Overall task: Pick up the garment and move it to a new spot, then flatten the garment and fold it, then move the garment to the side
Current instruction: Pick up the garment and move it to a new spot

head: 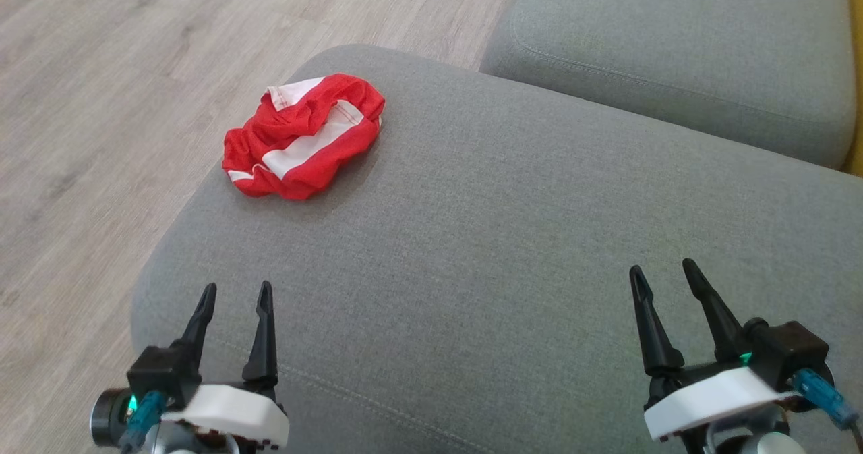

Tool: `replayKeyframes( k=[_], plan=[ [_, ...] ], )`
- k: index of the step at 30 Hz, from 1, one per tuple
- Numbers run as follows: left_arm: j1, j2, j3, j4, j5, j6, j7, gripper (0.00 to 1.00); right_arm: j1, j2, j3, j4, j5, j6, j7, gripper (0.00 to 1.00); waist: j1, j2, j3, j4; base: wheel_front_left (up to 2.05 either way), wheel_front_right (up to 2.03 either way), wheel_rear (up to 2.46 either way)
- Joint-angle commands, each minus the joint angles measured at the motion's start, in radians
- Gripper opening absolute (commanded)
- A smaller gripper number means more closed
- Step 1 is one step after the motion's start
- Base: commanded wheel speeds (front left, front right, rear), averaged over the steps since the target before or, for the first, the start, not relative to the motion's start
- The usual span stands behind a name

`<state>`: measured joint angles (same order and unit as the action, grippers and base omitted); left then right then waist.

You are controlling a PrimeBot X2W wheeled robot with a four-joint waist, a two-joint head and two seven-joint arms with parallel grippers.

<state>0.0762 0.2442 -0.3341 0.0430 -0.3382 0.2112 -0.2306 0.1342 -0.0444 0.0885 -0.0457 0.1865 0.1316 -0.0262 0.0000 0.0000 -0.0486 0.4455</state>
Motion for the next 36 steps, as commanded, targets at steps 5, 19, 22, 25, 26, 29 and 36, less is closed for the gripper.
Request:
replayKeyframes(
  k=[5, 19, 22, 25, 26, 29, 36],
  plan=[
    [-0.070, 0.007, 0.038, -0.025, -0.014, -0.005, -0.009, 1.00, -0.047, -0.006, 0.017, -0.042, -0.017, -0.001, 0.007, 1.00, 0.0000, 0.0000, 0.022, -0.002, 0.00, 0.00, 0.00],
    [-0.379, 0.003, 0.131, 0.122, -0.090, -0.059, -0.016, 1.00, -0.171, -0.024, 0.028, -0.162, -0.106, -0.001, 0.106, 1.00, 0.0000, 0.0000, 0.299, -0.107, 0.00, 0.00, 0.00],
    [-0.497, 0.025, 0.147, 0.230, -0.108, -0.094, -0.001, 1.00, -0.190, -0.034, 0.011, -0.187, -0.114, -0.001, 0.121, 1.00, 0.0000, 0.0000, 0.360, -0.130, 0.00, 0.00, 0.00],
    [-0.607, 0.051, 0.158, 0.385, -0.126, -0.135, 0.017, 1.00, -0.210, -0.044, 0.006, -0.200, -0.118, -0.001, 0.129, 1.00, 0.0000, 0.0000, 0.408, -0.156, 0.00, 0.00, 0.00],
    [-0.641, 0.060, 0.160, 0.444, -0.130, -0.149, 0.022, 1.00, -0.217, -0.047, 0.006, -0.203, -0.118, -0.001, 0.129, 1.00, 0.0000, 0.0000, 0.420, -0.165, 0.00, 0.00, 0.00],
    [-0.731, 0.084, 0.152, 0.618, -0.133, -0.189, 0.050, 1.00, -0.236, -0.048, -0.003, -0.209, -0.117, -0.001, 0.129, 1.00, 0.0000, 0.0000, 0.448, -0.186, 0.00, 0.00, 0.00],
    [-0.866, 0.116, 0.147, 0.947, -0.157, -0.261, 0.112, 1.00, -0.260, -0.044, 0.004, -0.199, -0.109, -0.001, 0.120, 1.00, 0.0000, 0.0000, 0.475, -0.223, 0.00, 0.00, 0.00]
  ],
)
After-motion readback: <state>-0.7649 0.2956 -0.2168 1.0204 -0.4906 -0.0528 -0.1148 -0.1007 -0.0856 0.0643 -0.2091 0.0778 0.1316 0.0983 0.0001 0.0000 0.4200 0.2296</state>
